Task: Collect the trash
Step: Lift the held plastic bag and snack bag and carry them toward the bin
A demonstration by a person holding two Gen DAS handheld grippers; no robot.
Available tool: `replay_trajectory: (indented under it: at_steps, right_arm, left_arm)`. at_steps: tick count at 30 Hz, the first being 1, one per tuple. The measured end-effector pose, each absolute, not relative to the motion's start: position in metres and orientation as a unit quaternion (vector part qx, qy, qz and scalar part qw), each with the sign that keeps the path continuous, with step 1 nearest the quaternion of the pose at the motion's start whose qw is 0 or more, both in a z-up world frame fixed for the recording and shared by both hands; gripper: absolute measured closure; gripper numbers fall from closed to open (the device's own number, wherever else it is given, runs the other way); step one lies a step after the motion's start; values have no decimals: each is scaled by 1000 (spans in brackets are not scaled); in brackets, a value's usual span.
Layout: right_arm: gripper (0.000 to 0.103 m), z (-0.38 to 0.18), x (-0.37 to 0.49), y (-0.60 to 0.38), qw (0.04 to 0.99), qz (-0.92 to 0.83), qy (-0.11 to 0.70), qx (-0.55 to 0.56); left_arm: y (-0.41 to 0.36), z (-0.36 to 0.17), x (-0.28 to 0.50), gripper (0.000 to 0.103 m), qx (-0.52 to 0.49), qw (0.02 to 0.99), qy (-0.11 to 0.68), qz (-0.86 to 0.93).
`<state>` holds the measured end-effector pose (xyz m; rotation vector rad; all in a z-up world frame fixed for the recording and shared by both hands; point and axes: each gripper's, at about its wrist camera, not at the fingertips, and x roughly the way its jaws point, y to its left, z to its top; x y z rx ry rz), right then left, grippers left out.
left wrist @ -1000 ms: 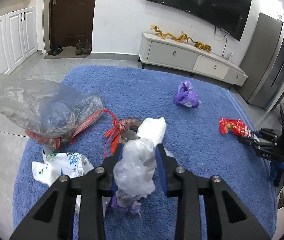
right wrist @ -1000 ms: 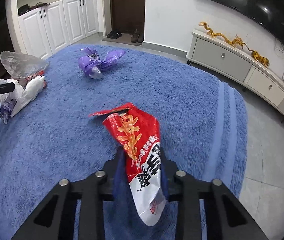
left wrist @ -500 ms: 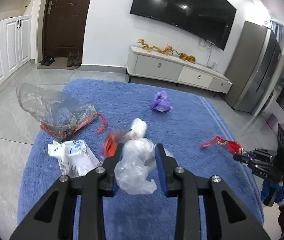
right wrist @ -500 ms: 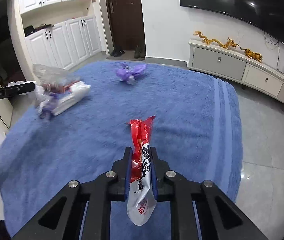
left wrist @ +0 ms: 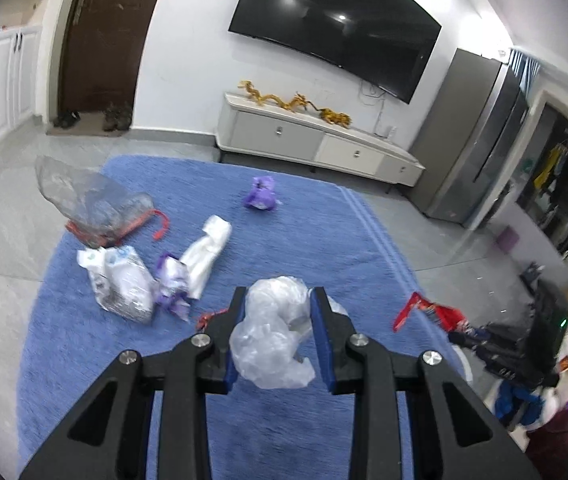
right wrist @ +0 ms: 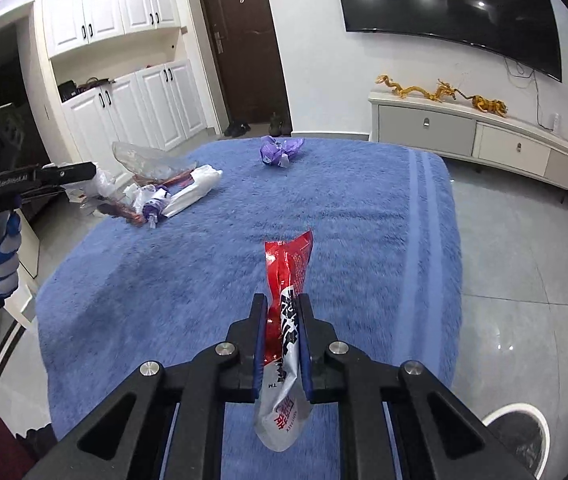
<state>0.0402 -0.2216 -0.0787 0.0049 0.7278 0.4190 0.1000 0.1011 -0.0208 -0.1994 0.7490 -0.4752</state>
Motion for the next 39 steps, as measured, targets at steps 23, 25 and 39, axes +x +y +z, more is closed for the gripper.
replay_trajectory:
  at_steps: [23, 25, 39]
  right_arm:
    - [89, -117, 1, -243, 900, 199, 385, 39]
    - [89, -120, 1, -244, 899, 199, 389, 42]
    - [89, -127, 4, -252, 896, 202, 391, 54]
  left_arm:
    - [17, -114, 65, 70, -45, 818, 489, -298]
    - [10, -112, 56, 68, -21, 819, 482, -311]
    - [-47, -119, 5, 61, 98, 770, 479, -409]
